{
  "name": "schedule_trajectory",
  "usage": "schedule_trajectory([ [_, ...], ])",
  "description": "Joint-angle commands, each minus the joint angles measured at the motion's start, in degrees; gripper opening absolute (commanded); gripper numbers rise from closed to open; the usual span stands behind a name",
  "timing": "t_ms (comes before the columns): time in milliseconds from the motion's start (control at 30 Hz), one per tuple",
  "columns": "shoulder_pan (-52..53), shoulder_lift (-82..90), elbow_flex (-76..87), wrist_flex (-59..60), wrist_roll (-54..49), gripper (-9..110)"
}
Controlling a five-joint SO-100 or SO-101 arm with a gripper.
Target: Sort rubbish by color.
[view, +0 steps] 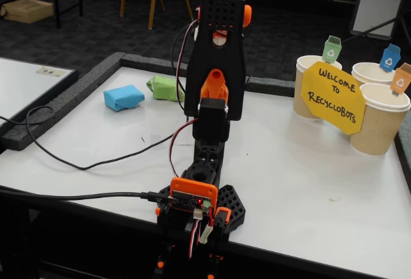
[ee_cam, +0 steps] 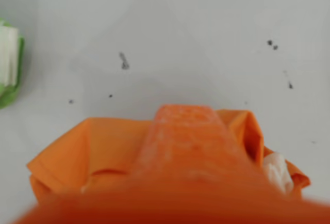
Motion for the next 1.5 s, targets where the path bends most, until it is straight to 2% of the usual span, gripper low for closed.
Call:
schedule_trajectory([
  [0,-1.05,17.75,-6.42,2.11,0.44,0],
  [433,-0.44,31.82,-5.27,11.78,0.44,0],
  [1100,-1.32,65.39,11.07,17.49,0.26,0],
  [1467,3.6,75.15,16.08,19.25,-1.05,0],
])
